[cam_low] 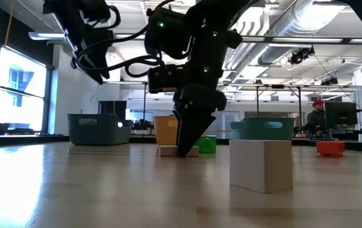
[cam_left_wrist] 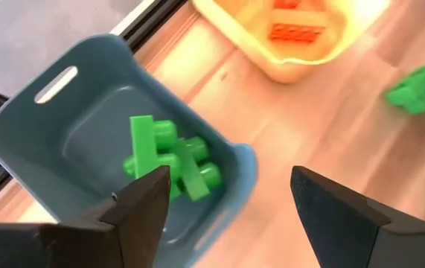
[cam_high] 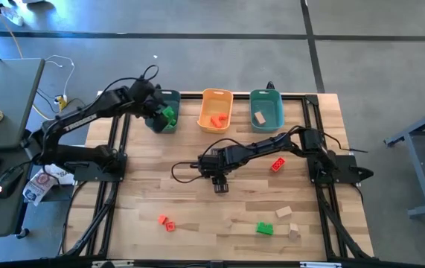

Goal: Sort & place blocks by color
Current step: Put the white game piece into the green bin

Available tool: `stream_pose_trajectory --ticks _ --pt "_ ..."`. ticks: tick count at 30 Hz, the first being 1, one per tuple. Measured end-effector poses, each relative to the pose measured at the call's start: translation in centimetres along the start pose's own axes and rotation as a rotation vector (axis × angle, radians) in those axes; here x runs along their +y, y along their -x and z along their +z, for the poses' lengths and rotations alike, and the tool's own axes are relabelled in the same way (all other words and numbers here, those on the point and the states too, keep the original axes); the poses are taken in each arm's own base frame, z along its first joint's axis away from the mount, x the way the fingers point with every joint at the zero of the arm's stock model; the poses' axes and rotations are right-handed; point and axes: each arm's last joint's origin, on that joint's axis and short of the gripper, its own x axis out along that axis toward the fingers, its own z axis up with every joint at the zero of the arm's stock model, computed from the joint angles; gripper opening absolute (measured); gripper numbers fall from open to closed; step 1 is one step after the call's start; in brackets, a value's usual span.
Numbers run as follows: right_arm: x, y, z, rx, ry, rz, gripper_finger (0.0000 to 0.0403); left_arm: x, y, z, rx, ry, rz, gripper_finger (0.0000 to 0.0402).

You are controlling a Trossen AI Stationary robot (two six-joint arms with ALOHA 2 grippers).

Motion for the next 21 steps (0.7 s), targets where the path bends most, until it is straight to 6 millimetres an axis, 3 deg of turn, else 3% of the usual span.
stream_pose_trajectory --ticks 3,8,15,21 --pt "0.0 0.0 -0.1 0.008 -0.03 0.0 0.0167 -0.8 0.9 -0.3 -0.018 -0.013 -0.02 0.0264" --pt "0.1 -0.1 -0.3 0.036 -0.064 -0.01 0.0098 -2.0 1.9 -0.7 -0.041 -0.028 -0.057 0.0264" --pt "0.3 0.1 -0.5 0.049 -0.085 -0.012 0.0098 -3.3 2.0 -1.1 -0.016 -0.055 -0.094 0.0264" --pt "0.7 1.7 -1.1 0.094 -0.083 -0.09 0.0098 -4.3 2.0 -1.5 0.011 -0.076 -0.123 0.0264"
